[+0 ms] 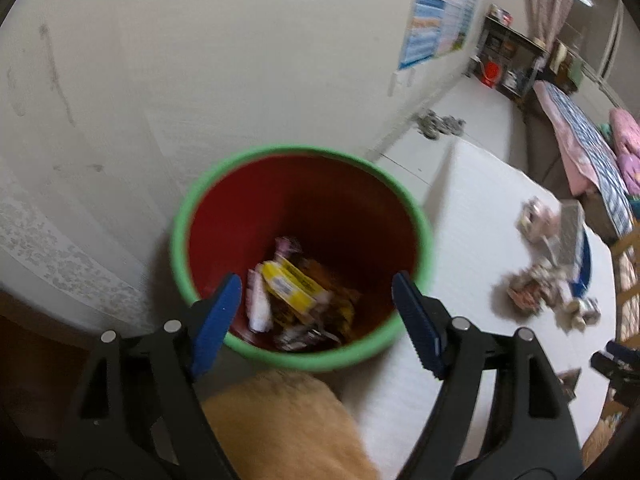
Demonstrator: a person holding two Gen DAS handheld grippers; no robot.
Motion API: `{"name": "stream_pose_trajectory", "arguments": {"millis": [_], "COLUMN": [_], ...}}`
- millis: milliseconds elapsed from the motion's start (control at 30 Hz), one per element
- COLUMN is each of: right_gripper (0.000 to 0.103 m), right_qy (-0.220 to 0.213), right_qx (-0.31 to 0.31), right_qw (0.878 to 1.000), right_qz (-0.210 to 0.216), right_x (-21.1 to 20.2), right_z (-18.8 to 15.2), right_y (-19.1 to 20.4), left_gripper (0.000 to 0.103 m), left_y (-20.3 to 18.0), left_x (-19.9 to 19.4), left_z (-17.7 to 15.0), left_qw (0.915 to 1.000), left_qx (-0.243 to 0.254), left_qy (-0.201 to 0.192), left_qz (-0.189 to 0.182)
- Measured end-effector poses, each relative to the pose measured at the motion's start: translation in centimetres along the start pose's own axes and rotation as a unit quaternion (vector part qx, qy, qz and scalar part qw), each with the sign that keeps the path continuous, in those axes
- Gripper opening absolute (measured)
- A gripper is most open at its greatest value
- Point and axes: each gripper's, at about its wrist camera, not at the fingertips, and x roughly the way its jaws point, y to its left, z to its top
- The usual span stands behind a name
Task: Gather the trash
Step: 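Grasp the crumpled paper with the left tool while the right grasps the brown wrapper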
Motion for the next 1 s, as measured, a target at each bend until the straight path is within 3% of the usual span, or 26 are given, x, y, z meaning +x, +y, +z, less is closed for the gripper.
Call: {"name": "stream_pose_trajectory", "arguments": {"millis": [100,233,333,433,500,600,667,767,833,933,1000], "right_gripper": [0.078,0.078,0.081,0.066,0.047,0.032,0.029,0.031,0.034,0.055,0.064], "right_qy": [0.023,0.044,0.034,0.012,-0.001,-0.017,-0.028,-0.028,-0.017,-0.011,-0.02], "right_qx": [0.065,0.077,0.055,0.041,0.046,0.053,0.052,0.056,0.058,0.066,0.075], "right_qw": [0.997,0.995,0.998,0.999,0.999,0.998,0.997,0.996,0.994,0.993,0.992], "right_qz": [0.031,0.047,0.014,-0.004,0.017,0.039,0.047,0.069,0.086,0.101,0.104], "right_x": [1.0,3.1,4.1,3.7,3.0,1.5,0.5,-0.3,-0.4,-1.0,-1.8], "right_z": [-2.4,-4.4,-5.0,-5.5,-5.6,-5.8,-6.0,-6.4,-7.0,-7.6,-8.0], "right_y": [-3.5,-3.6,-2.7,-2.3,-2.6,-2.8,-2.9,-3.2,-3.6,-3.5,-3.4], "left_gripper": [0.075,0.075,0.075,0.075,0.075,0.08,0.081,0.088,0.089,0.089,0.073], "left_y": [-3.3,-7.4,-10.2,-12.5,-13.9,-16.2,-18.1,-20.5,-22.0,-23.4,-23.4], "left_x": [0.0,-0.3,-0.6,-0.6,-0.2,1.0,1.8,3.6,5.3,8.3,9.4], "left_z": [-1.0,-2.2,-2.7,-2.8,-2.6,-2.1,-1.6,-1.0,-0.9,-1.5,-1.9], "left_qw": [0.9995,0.9971,0.9953,0.9934,0.9918,0.9898,0.9885,0.9859,0.9847,0.9801,0.9777], "left_qx": [0.014,0.036,0.063,0.082,0.092,0.104,0.111,0.126,0.144,0.167,0.163], "left_qy": [0.016,0.03,0.029,0.029,0.031,0.032,0.034,0.038,0.045,0.084,0.11], "left_qz": [-0.024,-0.059,-0.068,-0.075,-0.083,-0.092,-0.098,-0.103,-0.087,-0.066,-0.073]}}
